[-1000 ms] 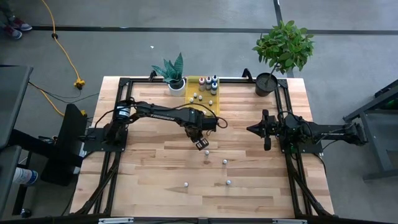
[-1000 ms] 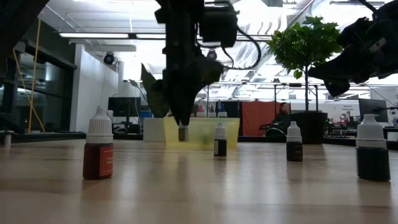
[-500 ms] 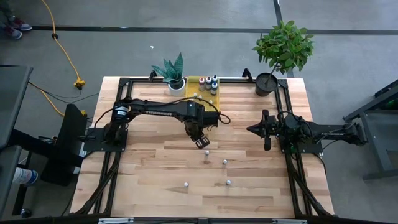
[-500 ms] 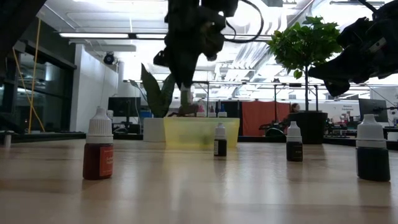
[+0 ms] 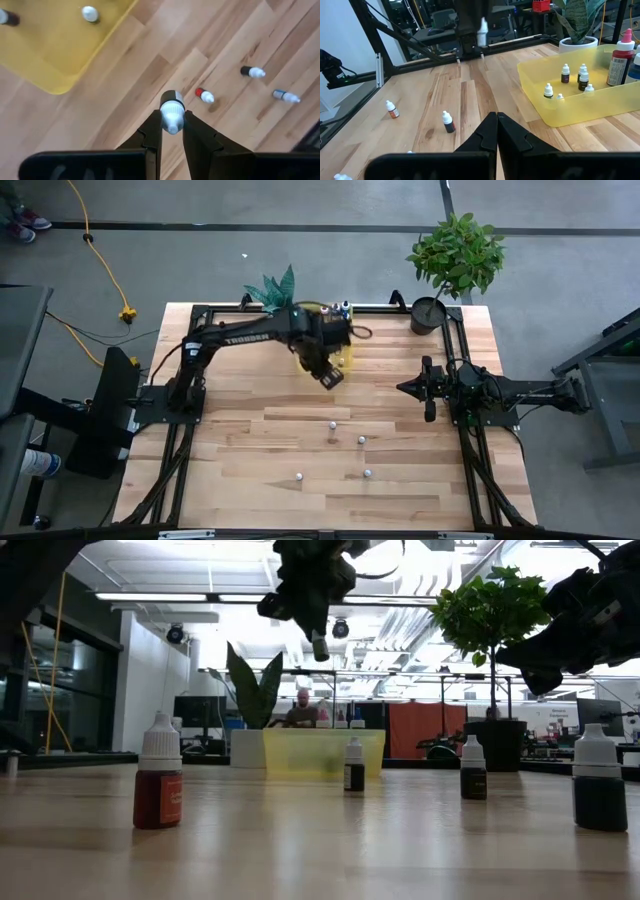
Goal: Pick & Place food coloring
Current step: Put the small light green food coloring bottle into the yellow bin
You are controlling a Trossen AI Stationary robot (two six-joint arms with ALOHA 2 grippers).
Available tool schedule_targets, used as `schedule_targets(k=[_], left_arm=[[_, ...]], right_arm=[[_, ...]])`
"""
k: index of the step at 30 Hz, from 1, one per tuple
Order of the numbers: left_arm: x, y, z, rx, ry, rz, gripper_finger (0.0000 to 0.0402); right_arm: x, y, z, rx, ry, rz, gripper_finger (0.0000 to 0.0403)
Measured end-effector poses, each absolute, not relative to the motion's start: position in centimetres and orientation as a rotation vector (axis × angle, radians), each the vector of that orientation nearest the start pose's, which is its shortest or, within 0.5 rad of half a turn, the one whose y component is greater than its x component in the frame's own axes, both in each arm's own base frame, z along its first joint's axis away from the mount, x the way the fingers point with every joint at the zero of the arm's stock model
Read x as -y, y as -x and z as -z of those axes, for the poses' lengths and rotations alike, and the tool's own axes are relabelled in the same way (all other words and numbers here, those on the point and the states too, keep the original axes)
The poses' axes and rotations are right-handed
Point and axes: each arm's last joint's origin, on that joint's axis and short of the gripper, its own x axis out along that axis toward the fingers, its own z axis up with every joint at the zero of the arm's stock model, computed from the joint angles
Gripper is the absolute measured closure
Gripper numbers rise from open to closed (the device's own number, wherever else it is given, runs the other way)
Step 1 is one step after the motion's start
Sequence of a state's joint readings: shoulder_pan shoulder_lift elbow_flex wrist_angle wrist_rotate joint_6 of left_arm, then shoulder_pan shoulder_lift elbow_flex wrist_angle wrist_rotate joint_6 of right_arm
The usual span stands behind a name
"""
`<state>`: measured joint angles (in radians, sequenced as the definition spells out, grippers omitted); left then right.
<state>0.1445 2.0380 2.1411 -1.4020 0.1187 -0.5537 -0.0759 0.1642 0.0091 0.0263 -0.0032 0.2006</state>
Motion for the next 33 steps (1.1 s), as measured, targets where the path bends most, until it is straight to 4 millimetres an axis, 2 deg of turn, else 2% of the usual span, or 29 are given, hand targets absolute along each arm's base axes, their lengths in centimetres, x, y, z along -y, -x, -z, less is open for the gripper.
schedule_targets(k=[9, 14, 21, 33], left_arm=[[-10.3, -38.6, -33.5, -1.248, 0.758, -0.399, 0.0352], [-12.6, -38.1, -32.2, -1.303, 0.812, -0.492, 0.0353], [-13.6, -38.5, -29.8, -1.407, 0.823, -0.628, 0.0353], [-15.0, -41.6, -25.2, -1.344, 0.772, -0.763, 0.0353]], right_arm=[[0.8, -10.6, -15.6, -0.121, -0.205, 0.085, 0.0402], [0.8, -10.6, -15.6, -0.121, -0.206, 0.085, 0.0402], [0.8, -10.6, -15.6, -0.120, -0.205, 0.086, 0.0402], [0.8, -10.6, -15.6, -0.121, -0.205, 0.085, 0.0402]])
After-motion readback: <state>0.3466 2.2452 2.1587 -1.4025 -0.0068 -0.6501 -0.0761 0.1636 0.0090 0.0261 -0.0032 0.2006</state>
